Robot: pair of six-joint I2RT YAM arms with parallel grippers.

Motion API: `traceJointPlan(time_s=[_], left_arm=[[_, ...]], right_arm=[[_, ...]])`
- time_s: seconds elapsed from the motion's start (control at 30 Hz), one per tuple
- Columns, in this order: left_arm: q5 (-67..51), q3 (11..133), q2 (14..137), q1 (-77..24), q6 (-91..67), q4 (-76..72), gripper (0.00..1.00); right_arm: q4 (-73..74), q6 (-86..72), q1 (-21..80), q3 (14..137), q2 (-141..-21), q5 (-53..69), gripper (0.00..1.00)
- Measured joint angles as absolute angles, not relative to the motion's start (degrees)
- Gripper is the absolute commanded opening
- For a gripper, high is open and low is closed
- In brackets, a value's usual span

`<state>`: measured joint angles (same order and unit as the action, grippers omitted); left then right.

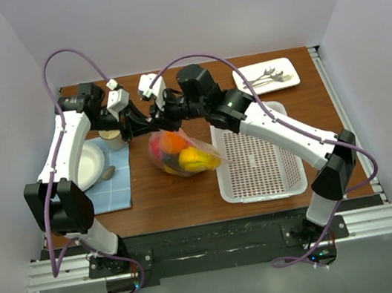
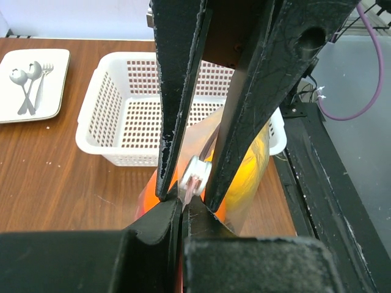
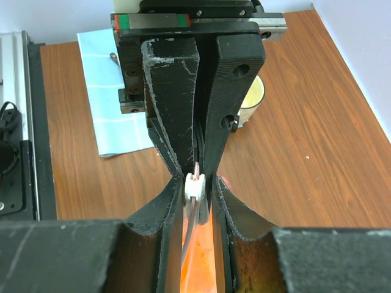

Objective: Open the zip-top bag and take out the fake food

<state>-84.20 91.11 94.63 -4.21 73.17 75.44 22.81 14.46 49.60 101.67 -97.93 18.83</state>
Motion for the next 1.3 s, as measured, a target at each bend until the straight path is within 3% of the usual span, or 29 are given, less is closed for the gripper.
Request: traceJointPlan(time_s=[0.2,0.43,0.57,0.6,1.03,1.3], left_arm=[[-84.23,91.13,95.15,-4.47,73.34,75.66,0.02],[-83.61,93.03,96.75,-3.36,73.12,75.64,0.01],[-83.53,95.88,96.77,-2.17,72.75,75.5,0.01],[-83.53,96.12,96.77,-1.98,72.64,75.48,0.01],[-83.55,95.77,96.77,-1.96,72.05,75.5,0.01],[-83.55,95.61,96.77,-2.02,72.05,75.5,0.01]], right_arm=[[24.49,14.81,49.82,100.4,-95.29,17.37,0.11],[25.17,14.92,49.82,92.73,-83.5,14.85,0.13],[24.51,14.33,49.82,88.44,-79.7,13.58,0.47],[24.38,14.2,49.82,88.14,-79.72,13.17,0.48],[20.95,12.49,49.84,99.63,-94.06,15.4,0.52],[19.2,12.38,50.26,102.13,-96.03,16.21,0.52]])
